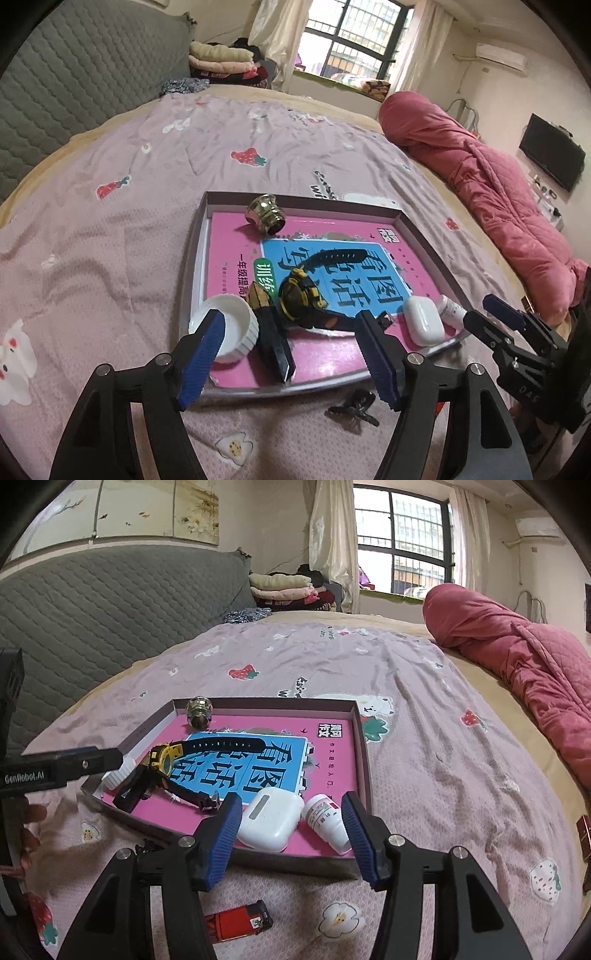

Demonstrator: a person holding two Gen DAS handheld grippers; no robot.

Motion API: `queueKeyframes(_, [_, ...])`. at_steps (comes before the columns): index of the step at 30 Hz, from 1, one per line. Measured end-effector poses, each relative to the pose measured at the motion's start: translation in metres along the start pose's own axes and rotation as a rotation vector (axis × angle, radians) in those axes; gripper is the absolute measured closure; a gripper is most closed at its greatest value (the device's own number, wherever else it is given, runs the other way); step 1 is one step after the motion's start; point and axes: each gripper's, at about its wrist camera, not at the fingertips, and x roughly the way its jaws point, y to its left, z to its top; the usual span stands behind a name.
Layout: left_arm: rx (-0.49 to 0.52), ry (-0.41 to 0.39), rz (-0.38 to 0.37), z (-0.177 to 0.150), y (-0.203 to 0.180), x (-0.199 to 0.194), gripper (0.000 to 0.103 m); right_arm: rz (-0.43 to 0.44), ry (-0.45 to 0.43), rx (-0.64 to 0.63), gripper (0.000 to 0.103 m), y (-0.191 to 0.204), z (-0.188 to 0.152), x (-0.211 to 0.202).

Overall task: Organize rigid objects
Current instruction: 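Withdraw both tools from the tray toward the red lighter and black clip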

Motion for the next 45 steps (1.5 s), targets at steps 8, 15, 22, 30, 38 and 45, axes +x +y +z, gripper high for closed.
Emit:
queueKeyframes(8, [0.049, 0.005, 0.015, -0.018, -0.017, -0.008, 0.029, 0.007, 0.020, 0.035, 0.047, 0.000, -0.008, -0.007])
queueKeyframes(15, [0.085, 0.010, 0.017, -0.029, -0.028, -0.014, 0.029, -0.001, 0.022, 0.051, 0.047, 0.001, -0.012, -0.018])
queueKeyframes(22, [0.103, 0.029, 0.016, -0.038, -0.034, -0.019, 0.029, 0.004, 0.032, 0.089, 0.047, -0.001, -0.017, -0.026])
queueKeyframes(30, [0.113, 0.066, 0.015, -0.047, -0.038, -0.019, 0.029, 0.011, 0.068, 0.077, 0.047, 0.004, -0.027, -0.032])
queueKeyframes(38, [0.109, 0.110, 0.024, -0.053, -0.036, -0.015, 0.029, 0.038, 0.120, 0.064, 0.047, 0.014, -0.038, -0.032])
queueKeyframes(45, [0.085, 0.155, 0.025, -0.058, -0.031, -0.010, 0.029, 0.051, 0.166, 0.057, 0.047, 0.022, -0.047, -0.029])
